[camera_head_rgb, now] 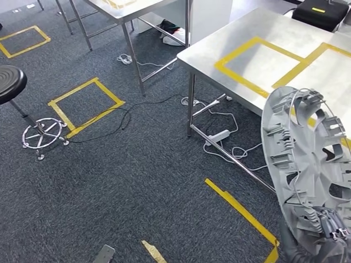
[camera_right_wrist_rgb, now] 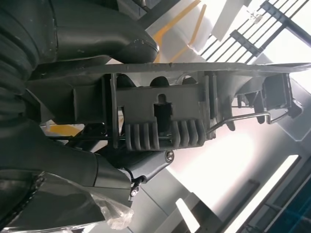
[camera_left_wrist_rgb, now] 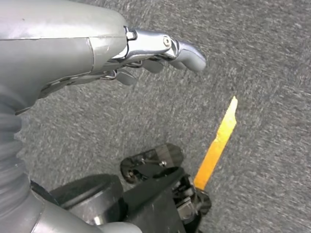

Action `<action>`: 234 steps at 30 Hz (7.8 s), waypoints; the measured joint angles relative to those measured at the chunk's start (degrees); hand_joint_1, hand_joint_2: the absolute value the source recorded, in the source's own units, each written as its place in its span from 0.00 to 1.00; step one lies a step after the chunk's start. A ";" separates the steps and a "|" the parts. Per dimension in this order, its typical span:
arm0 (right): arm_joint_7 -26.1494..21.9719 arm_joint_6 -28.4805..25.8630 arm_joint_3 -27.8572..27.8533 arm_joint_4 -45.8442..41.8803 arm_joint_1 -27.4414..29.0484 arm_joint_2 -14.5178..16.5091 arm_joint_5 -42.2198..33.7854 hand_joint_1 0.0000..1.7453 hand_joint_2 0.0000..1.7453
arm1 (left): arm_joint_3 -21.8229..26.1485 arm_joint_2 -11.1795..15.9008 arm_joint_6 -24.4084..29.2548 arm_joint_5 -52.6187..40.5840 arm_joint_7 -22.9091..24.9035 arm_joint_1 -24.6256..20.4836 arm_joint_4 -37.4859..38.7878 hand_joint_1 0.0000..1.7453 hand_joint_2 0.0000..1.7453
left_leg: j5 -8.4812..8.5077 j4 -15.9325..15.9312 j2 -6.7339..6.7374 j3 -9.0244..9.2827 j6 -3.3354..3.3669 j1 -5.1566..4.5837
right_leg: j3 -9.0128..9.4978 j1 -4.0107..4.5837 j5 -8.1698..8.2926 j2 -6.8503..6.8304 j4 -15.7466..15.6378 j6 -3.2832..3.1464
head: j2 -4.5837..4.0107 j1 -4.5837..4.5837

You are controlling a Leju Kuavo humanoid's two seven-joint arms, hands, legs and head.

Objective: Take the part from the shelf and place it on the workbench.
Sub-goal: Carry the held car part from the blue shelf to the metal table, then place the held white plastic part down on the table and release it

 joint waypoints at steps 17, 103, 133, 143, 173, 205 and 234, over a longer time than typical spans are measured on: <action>0.06 -0.01 -0.04 0.02 -0.34 -0.05 0.09 1.00 1.00 | 0.51 1.04 -1.10 -1.05 -0.37 0.40 -0.10 0.00 1.00 | 4.10 -0.70 -0.22 -4.78 3.09 -1.37 | 4.72 0.54 -4.82 0.96 1.70 0.82 | -0.01 0.10; 12.34 1.92 8.13 0.94 -3.21 -8.04 6.05 1.00 1.00 | 8.81 -0.73 -3.63 -11.03 -1.23 -1.47 1.08 0.00 1.00 | 1.56 5.03 -2.71 -7.22 -0.58 0.64 | 3.88 -0.06 -3.27 4.73 0.12 -0.03 | -0.02 0.72; 11.26 3.05 7.29 0.84 -3.12 -8.00 4.89 1.00 1.00 | 11.20 -0.79 -4.44 -13.23 -1.38 -2.07 1.14 0.00 1.00 | 1.88 7.10 -0.67 -7.94 -0.45 0.50 | 4.40 0.12 -2.80 0.29 -0.58 -0.16 | -0.02 0.51; 11.33 3.34 7.32 0.79 -3.39 -7.99 4.84 1.00 1.00 | 12.27 -0.86 -4.68 -14.26 -1.36 -2.10 1.13 0.00 1.00 | 1.75 1.31 -0.59 -4.16 2.73 0.12 | -2.08 0.05 -9.47 0.23 12.08 2.60 | -0.02 0.76; 12.23 3.32 7.08 0.69 -2.87 -7.92 4.86 1.00 1.00 | 13.94 -1.46 -4.89 -16.09 -1.30 -1.63 0.98 0.00 1.00 | 1.68 0.87 -0.49 -3.78 2.47 0.07 | 0.47 0.46 -7.76 0.29 8.39 2.04 | -0.02 0.67; 10.69 24.84 -13.03 2.88 -3.87 -4.04 -14.76 1.00 1.00 | 16.75 -1.39 -6.49 -18.01 -1.32 -2.25 0.73 0.00 1.00 | 3.53 1.41 -0.58 -6.25 0.49 -0.67 | 3.06 1.25 -2.99 0.26 -0.28 -1.05 | -0.02 0.38; 13.72 42.14 -17.06 28.13 -24.55 -12.96 -7.46 1.00 1.00 | 16.98 0.08 -7.79 -22.82 3.33 -3.52 1.60 0.00 1.00 | 3.32 1.47 -0.47 -5.65 1.14 -0.58 | 4.27 1.37 -2.96 0.44 -0.64 0.09 | -0.02 0.39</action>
